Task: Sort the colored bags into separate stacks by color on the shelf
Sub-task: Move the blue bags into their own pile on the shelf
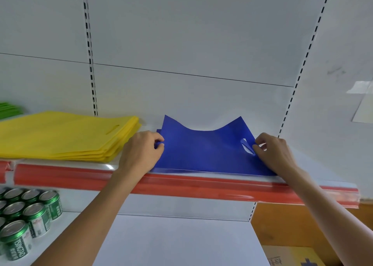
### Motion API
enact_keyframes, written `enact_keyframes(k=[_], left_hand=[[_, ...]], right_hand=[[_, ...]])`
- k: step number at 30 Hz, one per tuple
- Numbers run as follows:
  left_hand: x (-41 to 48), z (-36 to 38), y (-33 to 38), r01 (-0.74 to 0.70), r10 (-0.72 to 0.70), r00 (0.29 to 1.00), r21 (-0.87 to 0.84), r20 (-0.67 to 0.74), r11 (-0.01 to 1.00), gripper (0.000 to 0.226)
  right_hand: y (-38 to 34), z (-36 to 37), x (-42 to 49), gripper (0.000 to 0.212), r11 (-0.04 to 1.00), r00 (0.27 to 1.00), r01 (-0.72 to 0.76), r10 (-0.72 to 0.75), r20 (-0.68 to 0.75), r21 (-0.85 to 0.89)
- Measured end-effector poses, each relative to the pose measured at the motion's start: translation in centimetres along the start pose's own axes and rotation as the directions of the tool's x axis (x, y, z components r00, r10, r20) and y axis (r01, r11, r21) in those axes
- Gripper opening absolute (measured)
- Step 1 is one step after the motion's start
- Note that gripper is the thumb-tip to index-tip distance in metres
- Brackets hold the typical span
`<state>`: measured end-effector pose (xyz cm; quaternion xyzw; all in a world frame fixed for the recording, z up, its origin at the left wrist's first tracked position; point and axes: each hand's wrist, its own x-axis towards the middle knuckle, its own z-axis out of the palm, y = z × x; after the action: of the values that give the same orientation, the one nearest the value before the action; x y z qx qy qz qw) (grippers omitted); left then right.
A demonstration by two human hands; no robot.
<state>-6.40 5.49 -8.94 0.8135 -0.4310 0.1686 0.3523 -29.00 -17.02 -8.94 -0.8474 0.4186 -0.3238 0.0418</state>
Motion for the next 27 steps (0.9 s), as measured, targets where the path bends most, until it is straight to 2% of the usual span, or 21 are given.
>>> enact_keyframes(k=[4, 9, 11, 13, 17, 24, 27], left_hand=[[0.3, 0.0, -0.3, 0.029, -0.006, 0.987, -0.141, 0.159, 0.99, 0.021], [0.6, -0.1, 0.0, 0.034, -0.001, 0.967, -0.125, 0.254, 0.992, 0.024], [0.5, 0.0, 0.1, 0.024, 0.005, 0.967, -0.109, 0.254, 0.994, 0.028], [0.4, -0.1, 0.3, -0.01, 0.025, 0.967, -0.062, 0.252, 0.998, 0.033], [0.7, -0.9, 1.1, -0.092, 0.086, 0.968, 0.012, 0.237, 0.996, 0.04], [2.5, -5.5, -0.1, -0.173, 0.171, 0.974, -0.004, 0.148, 0.985, 0.044], [3.0, -9.1, -3.7, -0.146, 0.155, 0.984, -0.1, 0.086, 0.984, 0.04]], right_hand=[[-0.3, -0.7, 0.1, 0.011, 1.0, 1.0, 0.004, -0.004, -0.001, 0.0], [-0.6, -1.8, 1.0, 0.014, 0.983, 0.981, -0.149, 0.133, 0.139, 0.107], [-1.0, -2.0, 1.1, 0.029, 0.984, 0.972, -0.155, 0.136, 0.193, 0.091], [-1.4, -2.0, 1.0, 0.041, 0.991, 0.969, -0.137, 0.135, 0.207, -0.005], [-2.1, -2.5, 1.2, 0.037, 0.973, 0.97, -0.119, 0.156, 0.185, -0.199], [-5.7, -6.6, 1.7, 0.037, 0.979, 0.991, -0.125, 0.132, 0.033, -0.162], [-10.0, -7.2, 0.7, 0.027, 0.987, 0.996, -0.093, 0.09, -0.027, -0.132]])
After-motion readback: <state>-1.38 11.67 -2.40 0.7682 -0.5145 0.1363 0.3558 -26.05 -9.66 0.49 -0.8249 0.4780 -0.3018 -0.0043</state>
